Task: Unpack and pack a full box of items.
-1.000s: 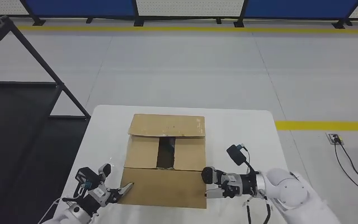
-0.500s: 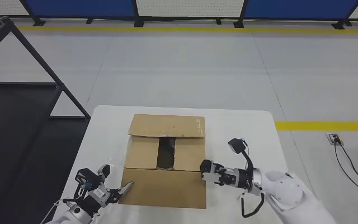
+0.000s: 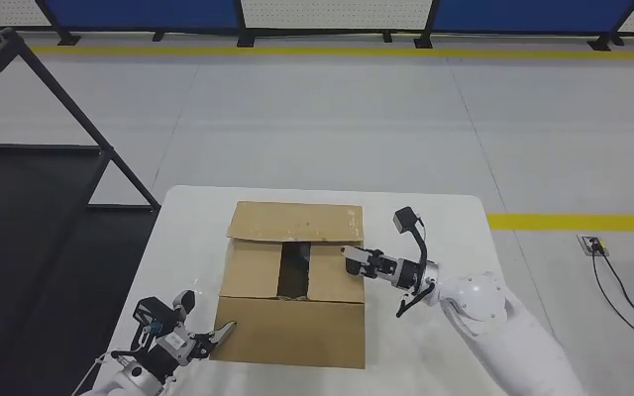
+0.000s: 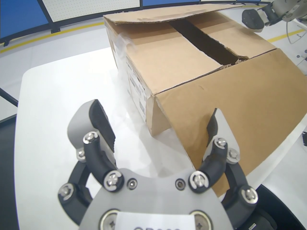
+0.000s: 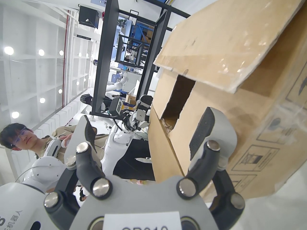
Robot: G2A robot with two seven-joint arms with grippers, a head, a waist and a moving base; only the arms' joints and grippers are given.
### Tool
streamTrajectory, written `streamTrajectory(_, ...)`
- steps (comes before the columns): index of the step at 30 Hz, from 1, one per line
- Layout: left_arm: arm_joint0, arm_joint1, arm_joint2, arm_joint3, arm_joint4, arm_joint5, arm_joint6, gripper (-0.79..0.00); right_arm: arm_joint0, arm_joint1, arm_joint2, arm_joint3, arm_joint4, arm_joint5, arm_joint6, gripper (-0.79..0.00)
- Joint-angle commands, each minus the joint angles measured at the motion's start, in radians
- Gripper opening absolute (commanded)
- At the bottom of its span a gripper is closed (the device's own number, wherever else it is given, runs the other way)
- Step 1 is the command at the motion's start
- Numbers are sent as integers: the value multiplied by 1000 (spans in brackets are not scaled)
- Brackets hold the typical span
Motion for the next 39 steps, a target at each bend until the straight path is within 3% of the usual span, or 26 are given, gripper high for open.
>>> streamTrajectory(1,0,0,0,0,0,0,0,0,22,-9,-12,19,-5,19,-19,0)
streamTrajectory(7,0,0,0,0,0,0,0,0,79,-36,-49,69,-10,62,-53,0)
streamTrajectory(12,0,0,0,0,0,0,0,0,95,-51,-53,81,3,27,-66,0)
streamTrajectory(20,0,0,0,0,0,0,0,0,156,-84,-66,94,-47,63,-220,0)
streamTrajectory(32,0,0,0,0,0,0,0,0,160,-86,-70,96,-50,65,-221,0)
streamTrajectory(35,0,0,0,0,0,0,0,0,139,-95,-56,89,39,74,-270,0)
streamTrajectory(39,2,1,3,-10,26,7,1,0,188,-128,-98,126,31,142,-386,0)
